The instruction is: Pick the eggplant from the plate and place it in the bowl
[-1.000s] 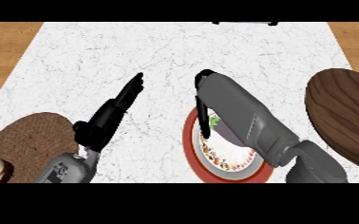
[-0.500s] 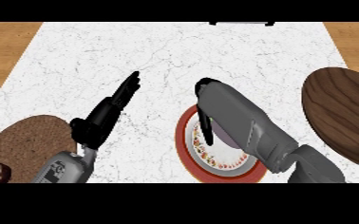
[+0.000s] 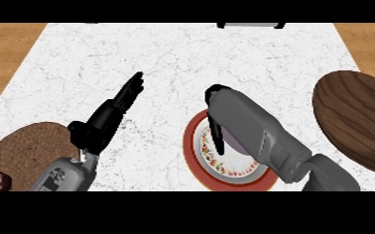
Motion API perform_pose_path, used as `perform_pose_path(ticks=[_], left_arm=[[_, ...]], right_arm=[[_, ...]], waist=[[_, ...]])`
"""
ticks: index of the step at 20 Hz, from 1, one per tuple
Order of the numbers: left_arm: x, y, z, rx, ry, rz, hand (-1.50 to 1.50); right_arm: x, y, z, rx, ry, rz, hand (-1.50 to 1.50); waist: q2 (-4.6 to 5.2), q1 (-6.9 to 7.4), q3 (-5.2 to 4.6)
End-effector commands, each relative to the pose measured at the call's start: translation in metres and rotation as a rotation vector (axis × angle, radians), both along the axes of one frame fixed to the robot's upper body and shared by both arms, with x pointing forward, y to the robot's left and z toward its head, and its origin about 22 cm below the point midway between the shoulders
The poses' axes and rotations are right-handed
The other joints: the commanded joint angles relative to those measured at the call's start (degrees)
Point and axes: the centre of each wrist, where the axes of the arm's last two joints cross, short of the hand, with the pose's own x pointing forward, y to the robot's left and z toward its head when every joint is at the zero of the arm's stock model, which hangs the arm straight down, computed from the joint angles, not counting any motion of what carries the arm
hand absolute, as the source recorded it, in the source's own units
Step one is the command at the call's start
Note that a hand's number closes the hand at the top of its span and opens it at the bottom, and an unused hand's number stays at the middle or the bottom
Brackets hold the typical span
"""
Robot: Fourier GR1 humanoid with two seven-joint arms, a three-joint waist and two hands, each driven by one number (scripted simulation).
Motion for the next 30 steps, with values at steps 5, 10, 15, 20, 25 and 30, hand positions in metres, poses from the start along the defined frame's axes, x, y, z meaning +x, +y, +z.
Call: perform_pose_path(ticks=[5, 10, 15, 20, 25, 30], left_arm=[[-0.006, 0.017, 0.011, -0.019, -0.005, -0.012, 0.00], [-0.020, -0.005, -0.011, -0.021, 0.016, -0.015, 0.00], [-0.008, 0.017, 0.001, -0.010, 0.007, 0.001, 0.00], [-0.021, 0.021, -0.012, -0.012, 0.051, 0.089, 0.00], [-0.020, 0.027, -0.016, -0.006, 0.055, 0.118, 0.00], [-0.023, 0.028, -0.014, -0.003, 0.046, 0.139, 0.00]], right_arm=[[-0.028, -0.001, -0.037, -0.041, -0.032, -0.010, 1.50], [-0.022, -0.005, -0.032, -0.046, -0.090, 0.008, 1.50], [-0.029, -0.018, -0.033, 0.053, -0.240, 0.072, 1.50], [-0.032, -0.024, 0.014, 0.414, -0.638, 0.267, 1.50], [-0.047, -0.095, 0.005, 0.408, -0.904, 0.346, 1.50], [-0.060, -0.131, 0.034, 0.443, -1.219, 0.312, 1.50]], waist=[[1.07, -0.82, 0.00], [1.25, -0.53, 0.00], [0.99, -1.47, 0.02], [-1.81, -6.64, 0.46], [-0.88, -7.93, 0.14], [-1.16, -8.22, 0.02]])
